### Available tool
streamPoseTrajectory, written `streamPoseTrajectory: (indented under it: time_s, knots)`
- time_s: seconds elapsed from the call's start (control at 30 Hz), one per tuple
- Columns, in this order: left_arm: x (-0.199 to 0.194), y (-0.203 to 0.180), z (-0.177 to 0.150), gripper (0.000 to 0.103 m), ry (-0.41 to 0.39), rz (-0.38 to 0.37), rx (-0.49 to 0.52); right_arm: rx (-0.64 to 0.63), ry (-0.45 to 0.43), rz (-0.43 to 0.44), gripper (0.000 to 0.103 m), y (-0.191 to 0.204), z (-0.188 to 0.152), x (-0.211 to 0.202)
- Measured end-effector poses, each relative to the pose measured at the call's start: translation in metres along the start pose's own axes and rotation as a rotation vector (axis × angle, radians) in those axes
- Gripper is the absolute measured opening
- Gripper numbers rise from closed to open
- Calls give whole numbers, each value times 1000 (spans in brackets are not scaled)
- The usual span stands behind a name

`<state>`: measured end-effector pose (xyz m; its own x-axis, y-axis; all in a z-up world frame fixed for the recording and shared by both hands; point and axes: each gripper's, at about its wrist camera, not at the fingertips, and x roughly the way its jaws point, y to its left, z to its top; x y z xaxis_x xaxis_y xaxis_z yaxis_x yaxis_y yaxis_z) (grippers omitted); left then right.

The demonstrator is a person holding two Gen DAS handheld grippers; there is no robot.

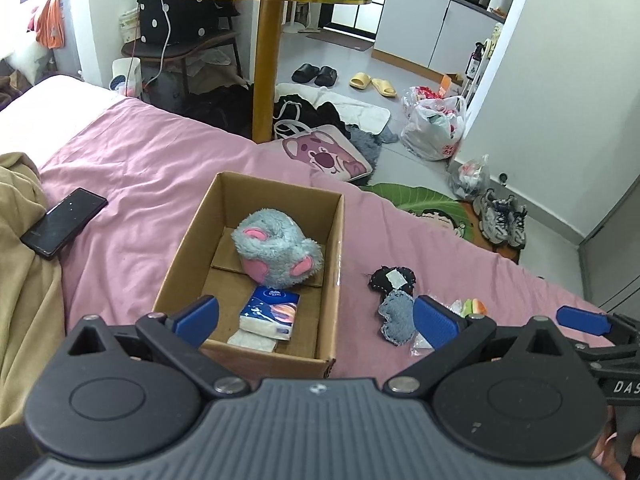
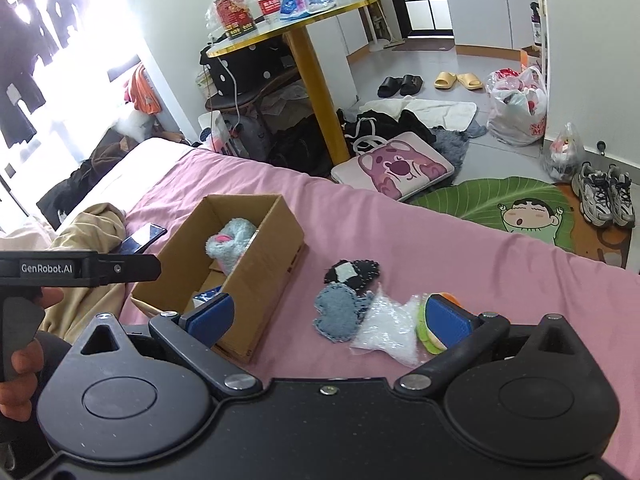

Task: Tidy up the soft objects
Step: 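Open both grippers and withdraw them from the box, then close the right gripper on the hamburger plush while the left gripper grasps the denim sock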

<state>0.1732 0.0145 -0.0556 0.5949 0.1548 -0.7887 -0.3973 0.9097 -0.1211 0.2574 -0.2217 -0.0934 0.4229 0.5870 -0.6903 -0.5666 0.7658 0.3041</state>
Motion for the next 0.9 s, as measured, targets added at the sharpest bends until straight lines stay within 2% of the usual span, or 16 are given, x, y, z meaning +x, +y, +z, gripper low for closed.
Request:
streamPoseTrajectory:
  time_s: [0.5,0.9]
  knots:
    - [32,-50,-14,102,35,29,16,162,3,-48,103,-56,-12,5]
    - [69,-75,-25,99,35,3,-32,316,38,2,103,-92,-20,27]
